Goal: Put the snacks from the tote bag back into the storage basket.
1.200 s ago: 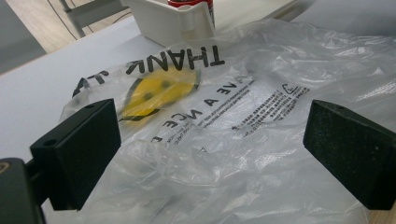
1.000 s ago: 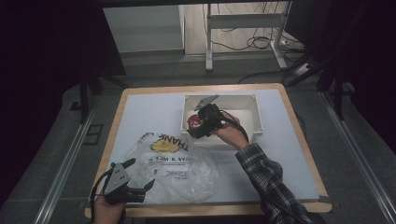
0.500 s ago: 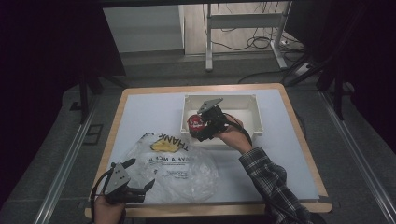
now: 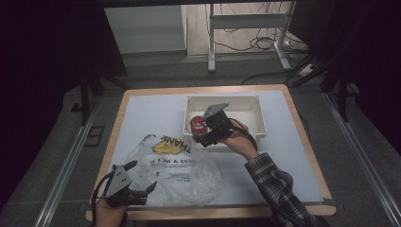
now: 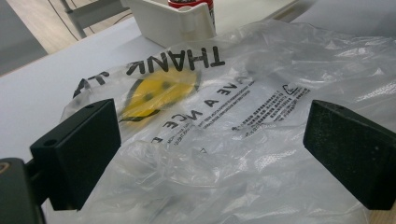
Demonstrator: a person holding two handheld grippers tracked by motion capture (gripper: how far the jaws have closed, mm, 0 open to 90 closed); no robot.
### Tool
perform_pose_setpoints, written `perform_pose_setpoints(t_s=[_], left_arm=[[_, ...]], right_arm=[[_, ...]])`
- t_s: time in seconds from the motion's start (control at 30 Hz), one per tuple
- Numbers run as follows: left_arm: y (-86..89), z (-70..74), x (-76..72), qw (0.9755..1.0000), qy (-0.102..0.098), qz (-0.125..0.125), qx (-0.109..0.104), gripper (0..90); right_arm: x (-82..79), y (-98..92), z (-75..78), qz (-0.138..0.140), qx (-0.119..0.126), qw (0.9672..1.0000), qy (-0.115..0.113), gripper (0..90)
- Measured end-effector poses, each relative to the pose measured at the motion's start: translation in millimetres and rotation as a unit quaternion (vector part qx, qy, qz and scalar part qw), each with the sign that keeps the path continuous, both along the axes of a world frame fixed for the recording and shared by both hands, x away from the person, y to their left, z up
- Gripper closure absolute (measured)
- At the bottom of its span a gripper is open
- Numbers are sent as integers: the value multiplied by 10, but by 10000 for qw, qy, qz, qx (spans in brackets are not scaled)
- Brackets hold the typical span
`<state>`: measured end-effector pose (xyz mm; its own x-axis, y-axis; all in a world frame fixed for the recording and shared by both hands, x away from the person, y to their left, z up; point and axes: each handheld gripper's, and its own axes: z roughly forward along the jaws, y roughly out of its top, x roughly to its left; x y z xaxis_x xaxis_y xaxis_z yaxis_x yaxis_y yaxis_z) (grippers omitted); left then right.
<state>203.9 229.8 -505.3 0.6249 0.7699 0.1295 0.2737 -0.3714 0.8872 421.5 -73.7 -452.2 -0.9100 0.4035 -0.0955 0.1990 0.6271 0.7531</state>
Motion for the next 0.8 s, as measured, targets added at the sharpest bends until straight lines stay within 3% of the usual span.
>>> perform_pose_setpoints(t_s=[0.8], left_arm=[[32, 8, -5, 10000, -31, 28, -55, 39]], right_arm=[[-144, -71, -89, 112, 28, 9999, -7, 37]])
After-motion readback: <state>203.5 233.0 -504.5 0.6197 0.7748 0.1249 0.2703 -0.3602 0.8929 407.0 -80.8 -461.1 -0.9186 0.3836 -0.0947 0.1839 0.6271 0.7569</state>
